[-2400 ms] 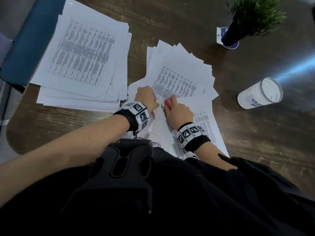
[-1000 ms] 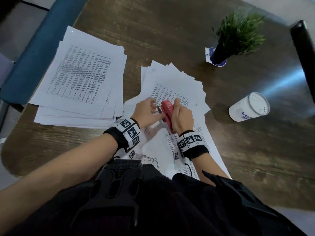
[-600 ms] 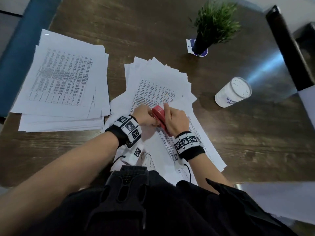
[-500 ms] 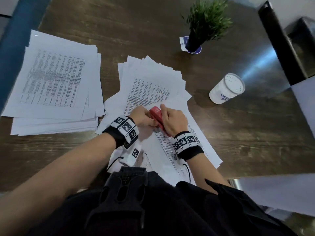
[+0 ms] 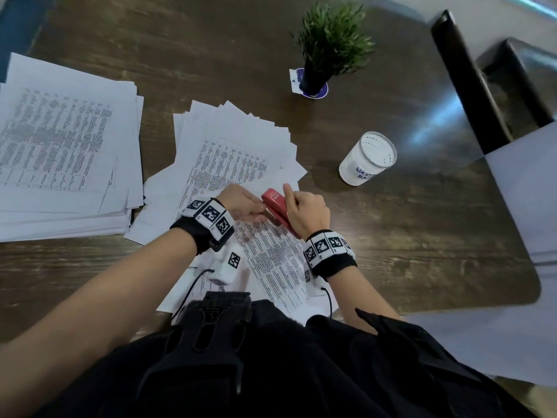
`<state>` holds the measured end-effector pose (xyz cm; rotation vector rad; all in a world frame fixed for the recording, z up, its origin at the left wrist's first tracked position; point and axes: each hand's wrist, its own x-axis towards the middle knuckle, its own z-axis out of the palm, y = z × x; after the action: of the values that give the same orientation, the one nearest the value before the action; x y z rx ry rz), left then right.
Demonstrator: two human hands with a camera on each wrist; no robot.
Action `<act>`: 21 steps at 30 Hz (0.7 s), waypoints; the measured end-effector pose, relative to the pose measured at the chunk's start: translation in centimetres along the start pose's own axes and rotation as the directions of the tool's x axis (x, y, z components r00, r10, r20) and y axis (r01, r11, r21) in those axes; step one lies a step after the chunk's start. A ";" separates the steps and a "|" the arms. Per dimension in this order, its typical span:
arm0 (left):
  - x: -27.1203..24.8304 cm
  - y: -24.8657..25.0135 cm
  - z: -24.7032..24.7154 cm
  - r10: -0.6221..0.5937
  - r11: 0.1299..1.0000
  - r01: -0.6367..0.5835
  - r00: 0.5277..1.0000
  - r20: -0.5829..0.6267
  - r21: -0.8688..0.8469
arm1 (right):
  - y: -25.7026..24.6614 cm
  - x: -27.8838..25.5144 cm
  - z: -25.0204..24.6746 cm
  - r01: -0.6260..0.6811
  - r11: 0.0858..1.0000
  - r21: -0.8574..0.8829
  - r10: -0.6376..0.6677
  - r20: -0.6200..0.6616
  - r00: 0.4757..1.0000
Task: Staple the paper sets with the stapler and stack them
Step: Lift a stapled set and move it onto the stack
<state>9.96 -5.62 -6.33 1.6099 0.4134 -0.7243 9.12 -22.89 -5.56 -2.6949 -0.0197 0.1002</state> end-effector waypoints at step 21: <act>3.9 14.2 13.5 0.453 0.878 -0.451 0.891 0.026 0.160 | 15.3 3.2 -4.1 -0.127 0.961 -0.246 0.180 0.207 0.962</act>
<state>18.90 -21.79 1.15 1.7785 -0.0252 -0.3946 12.56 -38.40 -8.68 -2.8981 0.1164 0.4834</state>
